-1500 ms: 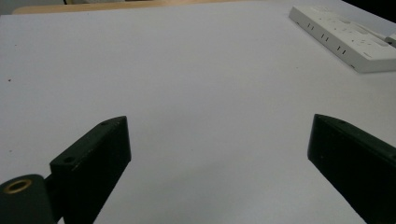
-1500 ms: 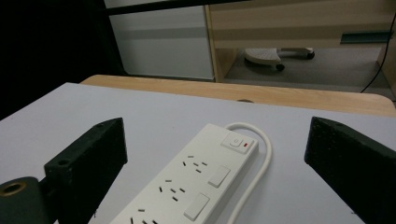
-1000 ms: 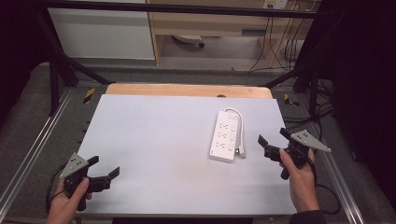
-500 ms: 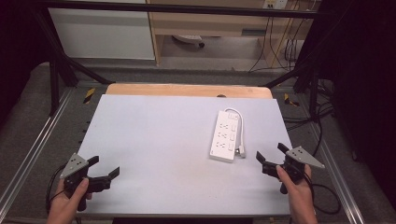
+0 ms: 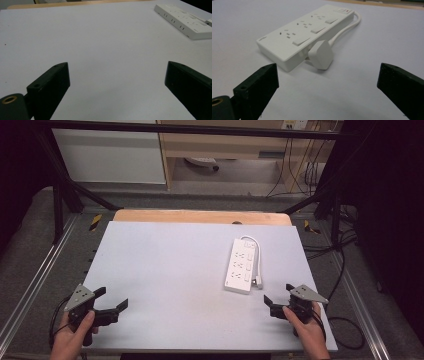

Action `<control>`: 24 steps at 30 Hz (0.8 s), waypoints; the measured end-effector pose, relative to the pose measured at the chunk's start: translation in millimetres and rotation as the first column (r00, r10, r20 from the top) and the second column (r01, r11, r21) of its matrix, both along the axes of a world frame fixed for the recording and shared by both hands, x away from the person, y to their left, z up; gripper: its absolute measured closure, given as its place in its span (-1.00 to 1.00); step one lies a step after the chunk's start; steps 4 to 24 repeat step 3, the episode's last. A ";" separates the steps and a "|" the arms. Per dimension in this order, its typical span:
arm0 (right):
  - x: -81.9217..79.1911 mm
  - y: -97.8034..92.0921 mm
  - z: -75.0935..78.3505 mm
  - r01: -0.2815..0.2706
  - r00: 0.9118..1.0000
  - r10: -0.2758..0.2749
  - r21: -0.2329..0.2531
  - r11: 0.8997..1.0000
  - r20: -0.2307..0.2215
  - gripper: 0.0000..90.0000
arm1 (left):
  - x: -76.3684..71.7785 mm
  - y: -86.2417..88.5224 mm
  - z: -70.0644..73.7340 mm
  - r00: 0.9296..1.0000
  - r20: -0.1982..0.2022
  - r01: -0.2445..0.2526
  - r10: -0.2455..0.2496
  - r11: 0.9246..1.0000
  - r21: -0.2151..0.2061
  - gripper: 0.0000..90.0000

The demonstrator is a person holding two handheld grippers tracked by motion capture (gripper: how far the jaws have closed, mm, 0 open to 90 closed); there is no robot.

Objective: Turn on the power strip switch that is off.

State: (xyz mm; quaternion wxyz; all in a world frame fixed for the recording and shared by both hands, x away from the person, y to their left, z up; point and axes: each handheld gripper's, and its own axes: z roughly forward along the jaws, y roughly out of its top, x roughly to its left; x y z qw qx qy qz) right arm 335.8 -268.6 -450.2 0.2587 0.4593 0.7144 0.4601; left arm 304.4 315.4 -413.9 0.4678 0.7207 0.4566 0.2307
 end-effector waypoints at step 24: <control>1.8 8.4 -2.8 -0.027 0.999 0.026 -0.028 0.999 -0.021 -0.92 | 0.2 -0.3 0.2 1.000 0.002 0.002 -0.002 1.000 0.002 -0.86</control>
